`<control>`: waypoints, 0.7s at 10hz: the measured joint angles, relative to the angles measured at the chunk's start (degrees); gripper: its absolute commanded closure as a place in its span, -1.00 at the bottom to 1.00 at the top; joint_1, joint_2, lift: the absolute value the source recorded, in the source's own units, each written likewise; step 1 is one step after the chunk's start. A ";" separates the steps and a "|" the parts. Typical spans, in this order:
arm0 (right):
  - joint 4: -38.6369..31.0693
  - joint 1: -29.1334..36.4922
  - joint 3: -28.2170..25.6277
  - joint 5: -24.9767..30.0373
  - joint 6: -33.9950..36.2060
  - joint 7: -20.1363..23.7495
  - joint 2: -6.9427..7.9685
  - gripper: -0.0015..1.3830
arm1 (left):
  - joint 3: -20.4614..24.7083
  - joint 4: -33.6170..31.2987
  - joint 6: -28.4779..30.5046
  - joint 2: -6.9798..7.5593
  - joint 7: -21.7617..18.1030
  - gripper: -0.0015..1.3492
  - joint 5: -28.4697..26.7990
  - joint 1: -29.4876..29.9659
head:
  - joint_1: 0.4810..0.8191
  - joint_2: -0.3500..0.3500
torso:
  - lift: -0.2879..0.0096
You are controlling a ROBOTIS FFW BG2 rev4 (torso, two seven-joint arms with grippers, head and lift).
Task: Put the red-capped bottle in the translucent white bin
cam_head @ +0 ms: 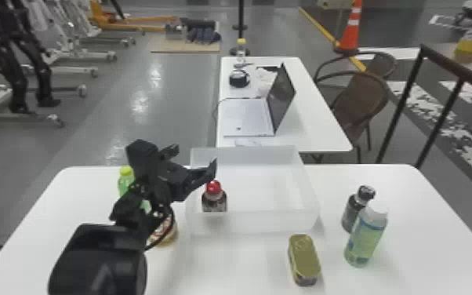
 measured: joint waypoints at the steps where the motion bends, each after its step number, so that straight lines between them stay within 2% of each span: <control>1: -0.13 0.12 0.00 0.05 0.01 0.00 0.00 -0.70 | 2.79 -6.79 0.21 0.20 3.31 -0.76 -0.47 4.92 | -0.60 0.00 | 0.26; 3: -0.38 0.38 0.00 0.15 0.02 0.00 0.00 -0.70 | 9.49 -18.48 0.31 0.32 5.98 -0.76 -0.01 16.11 | -0.60 0.00 | 0.26; 5: -0.81 0.75 -0.06 0.28 0.02 -0.07 0.00 -0.70 | 14.23 -25.05 -1.53 0.05 10.10 -0.76 0.20 26.04 | -0.60 0.00 | 0.26; 7: -1.47 1.59 -0.14 0.40 -0.03 -1.01 0.00 -0.70 | 18.49 -27.68 -5.64 -1.81 11.10 -0.76 -0.11 35.70 | -0.60 0.00 | 0.26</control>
